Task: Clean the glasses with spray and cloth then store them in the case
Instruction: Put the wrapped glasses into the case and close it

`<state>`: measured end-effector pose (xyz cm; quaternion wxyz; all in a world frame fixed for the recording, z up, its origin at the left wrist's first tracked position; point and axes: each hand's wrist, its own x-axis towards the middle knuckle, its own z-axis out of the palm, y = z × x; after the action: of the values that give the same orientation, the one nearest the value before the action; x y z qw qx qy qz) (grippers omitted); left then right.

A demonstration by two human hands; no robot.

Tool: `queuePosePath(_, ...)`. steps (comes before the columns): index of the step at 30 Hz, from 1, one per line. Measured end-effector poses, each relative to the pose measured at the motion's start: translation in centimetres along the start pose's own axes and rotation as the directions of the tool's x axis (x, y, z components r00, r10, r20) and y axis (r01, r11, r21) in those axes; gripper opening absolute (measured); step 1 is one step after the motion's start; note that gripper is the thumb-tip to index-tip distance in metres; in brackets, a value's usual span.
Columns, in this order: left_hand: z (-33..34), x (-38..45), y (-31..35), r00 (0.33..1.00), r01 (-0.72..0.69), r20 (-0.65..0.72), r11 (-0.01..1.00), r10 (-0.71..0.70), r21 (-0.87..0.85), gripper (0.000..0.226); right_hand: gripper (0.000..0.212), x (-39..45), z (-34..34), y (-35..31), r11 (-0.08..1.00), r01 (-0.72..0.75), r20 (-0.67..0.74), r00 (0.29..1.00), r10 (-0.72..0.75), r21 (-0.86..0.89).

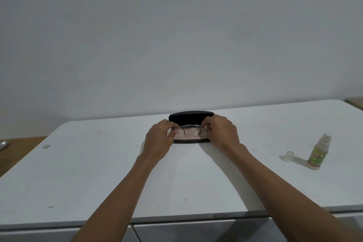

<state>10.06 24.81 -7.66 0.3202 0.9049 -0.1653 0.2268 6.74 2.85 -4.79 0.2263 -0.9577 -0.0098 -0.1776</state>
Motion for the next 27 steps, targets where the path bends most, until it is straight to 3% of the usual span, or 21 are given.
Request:
queuePosePath(6,-0.5,0.3,0.3,0.997,0.049,0.056,0.999,-0.049,-0.003,0.011,0.023,-0.1,-0.4,-0.3,1.000,-0.009,0.016,1.000,0.009,0.006)
queuePosePath(12,-1.1,-0.4,1.0,0.999,0.006,0.040,0.996,-0.010,0.091,0.018,0.041,-1.4,-0.5,0.1,0.999,0.044,-0.031,0.999,-0.044,-0.005)
queuePosePath(15,-1.2,-1.6,1.2,0.998,-0.060,-0.017,0.992,0.062,0.109,0.015,0.025,-2.2,-0.4,0.8,0.997,0.065,-0.097,0.993,-0.060,0.047)
queuePosePath(19,-1.2,-3.0,1.1,0.993,-0.112,-0.009,0.988,0.114,0.110,0.003,0.012,-3.2,-0.6,1.3,0.998,0.067,-0.023,0.997,-0.067,0.005)
queuePosePath(27,-1.1,-3.4,1.4,0.992,-0.124,0.008,0.972,0.125,0.198,0.005,0.024,-3.3,-0.6,1.4,0.996,0.061,0.024,0.998,-0.059,-0.067)
